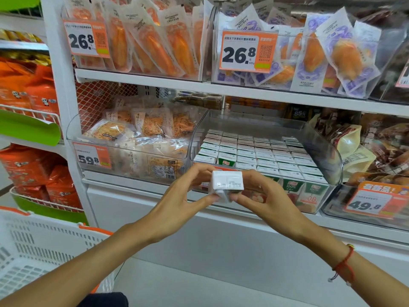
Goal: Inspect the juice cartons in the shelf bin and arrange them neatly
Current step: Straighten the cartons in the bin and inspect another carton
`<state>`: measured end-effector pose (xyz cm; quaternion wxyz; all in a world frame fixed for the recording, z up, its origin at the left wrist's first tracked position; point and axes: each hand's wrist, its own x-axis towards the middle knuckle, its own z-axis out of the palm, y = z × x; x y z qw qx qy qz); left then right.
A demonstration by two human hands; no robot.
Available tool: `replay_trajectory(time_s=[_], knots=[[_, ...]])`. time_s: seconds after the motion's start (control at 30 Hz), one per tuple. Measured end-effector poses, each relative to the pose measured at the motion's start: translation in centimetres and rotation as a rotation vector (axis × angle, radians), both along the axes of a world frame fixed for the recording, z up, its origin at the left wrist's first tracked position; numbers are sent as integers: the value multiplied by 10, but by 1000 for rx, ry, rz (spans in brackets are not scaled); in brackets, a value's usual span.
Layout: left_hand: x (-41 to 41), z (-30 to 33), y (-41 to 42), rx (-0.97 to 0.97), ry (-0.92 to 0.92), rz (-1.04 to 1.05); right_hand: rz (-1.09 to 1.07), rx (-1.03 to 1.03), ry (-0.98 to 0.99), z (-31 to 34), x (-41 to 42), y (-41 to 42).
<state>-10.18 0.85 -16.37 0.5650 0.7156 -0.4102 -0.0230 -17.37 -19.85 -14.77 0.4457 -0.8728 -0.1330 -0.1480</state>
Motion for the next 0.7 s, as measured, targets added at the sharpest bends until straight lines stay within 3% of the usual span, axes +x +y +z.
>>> replay_trajectory(time_s=[0.17, 0.27, 0.4, 0.7], knots=[[1, -2, -3, -80, 278, 8, -32, -57, -13, -1, -2, 6], [4, -3, -2, -168, 488, -25, 25, -202, 65, 0, -3, 7], [7, -4, 1, -224, 671, -116, 83, -227, 134, 4, -4, 3], [3, 2, -5, -210, 1044, -222, 1, 134, 200, 11, -2, 7]])
